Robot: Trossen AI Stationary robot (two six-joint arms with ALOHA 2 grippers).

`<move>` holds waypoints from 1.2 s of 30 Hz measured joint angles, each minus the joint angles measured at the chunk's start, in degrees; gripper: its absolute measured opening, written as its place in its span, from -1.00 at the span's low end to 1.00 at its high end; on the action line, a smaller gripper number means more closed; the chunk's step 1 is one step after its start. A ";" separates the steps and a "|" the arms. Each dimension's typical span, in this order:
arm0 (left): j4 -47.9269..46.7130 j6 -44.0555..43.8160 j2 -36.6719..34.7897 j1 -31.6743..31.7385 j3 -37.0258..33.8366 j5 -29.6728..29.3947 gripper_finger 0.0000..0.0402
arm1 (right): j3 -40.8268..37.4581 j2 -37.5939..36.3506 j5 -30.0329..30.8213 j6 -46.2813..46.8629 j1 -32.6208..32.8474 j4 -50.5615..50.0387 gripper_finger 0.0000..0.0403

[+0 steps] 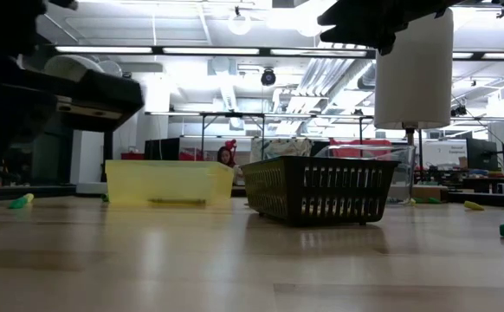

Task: Sort crayons
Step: Put the yellow crayon into the black bin

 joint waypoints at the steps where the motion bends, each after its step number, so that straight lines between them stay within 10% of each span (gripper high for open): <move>1: 0.06 0.06 0.00 0.12 0.00 -0.04 -0.91 | 0.00 0.00 0.00 0.00 -0.01 0.01 -0.08; 11: -2.52 1.33 -2.23 1.83 -0.44 -3.41 -0.99 | 0.00 0.00 0.00 0.00 0.01 0.01 -0.08; 22: -2.19 2.52 -23.92 6.72 -0.23 -21.38 -1.00 | 0.00 0.00 0.01 0.00 -0.01 0.00 -0.08; 36: 70.08 6.34 -33.32 21.46 -36.24 -14.53 -1.00 | 0.00 -0.02 0.02 0.00 -0.01 -2.42 -0.08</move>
